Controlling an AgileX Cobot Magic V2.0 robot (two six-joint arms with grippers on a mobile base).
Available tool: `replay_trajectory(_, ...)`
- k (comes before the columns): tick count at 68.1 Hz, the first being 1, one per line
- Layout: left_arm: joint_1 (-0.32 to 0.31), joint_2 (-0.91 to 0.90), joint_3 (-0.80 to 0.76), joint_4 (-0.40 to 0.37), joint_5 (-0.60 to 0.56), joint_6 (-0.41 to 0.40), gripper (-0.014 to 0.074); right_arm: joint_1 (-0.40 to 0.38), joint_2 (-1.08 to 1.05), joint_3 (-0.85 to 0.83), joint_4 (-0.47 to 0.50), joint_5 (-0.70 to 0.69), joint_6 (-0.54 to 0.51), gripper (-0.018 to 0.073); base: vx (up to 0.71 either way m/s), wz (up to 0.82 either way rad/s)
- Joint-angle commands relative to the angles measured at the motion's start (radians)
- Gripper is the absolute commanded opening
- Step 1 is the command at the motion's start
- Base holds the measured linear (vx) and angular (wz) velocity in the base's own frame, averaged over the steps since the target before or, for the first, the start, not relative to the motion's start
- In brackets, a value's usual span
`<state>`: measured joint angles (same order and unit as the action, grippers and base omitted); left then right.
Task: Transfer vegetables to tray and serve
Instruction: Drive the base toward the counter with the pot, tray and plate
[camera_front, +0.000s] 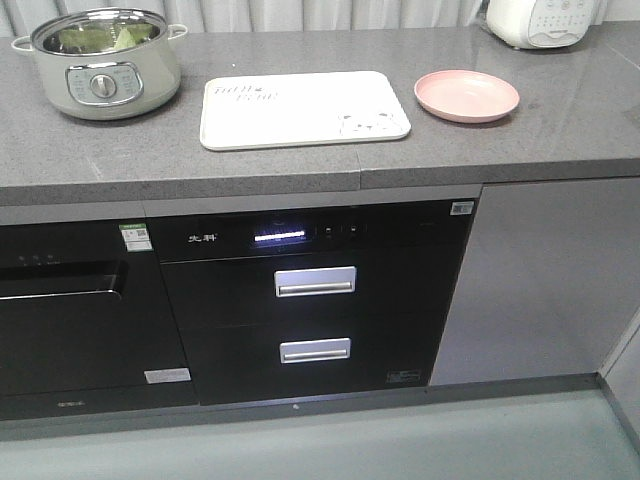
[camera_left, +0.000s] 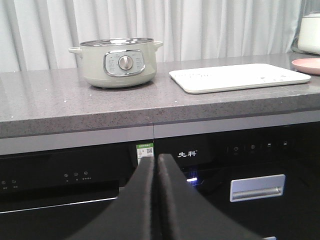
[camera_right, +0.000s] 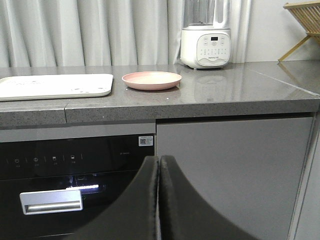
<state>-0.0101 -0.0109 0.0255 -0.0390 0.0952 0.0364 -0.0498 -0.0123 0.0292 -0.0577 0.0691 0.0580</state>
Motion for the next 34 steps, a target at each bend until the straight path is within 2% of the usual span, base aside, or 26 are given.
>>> replay_trajectory(1, 0.004, -0.015, 0.025, -0.004, -0.076, -0.001, -0.0006, 0.002, -0.005, 0.014, -0.008, -0.077, -0.007, -0.0006, 0.16, 0.03)
replay_trajectory(34, 0.004, -0.015, 0.025, -0.004, -0.076, -0.001, -0.0006, 0.002, -0.005, 0.014, -0.008, -0.077, -0.007, -0.0006, 0.15, 0.07)
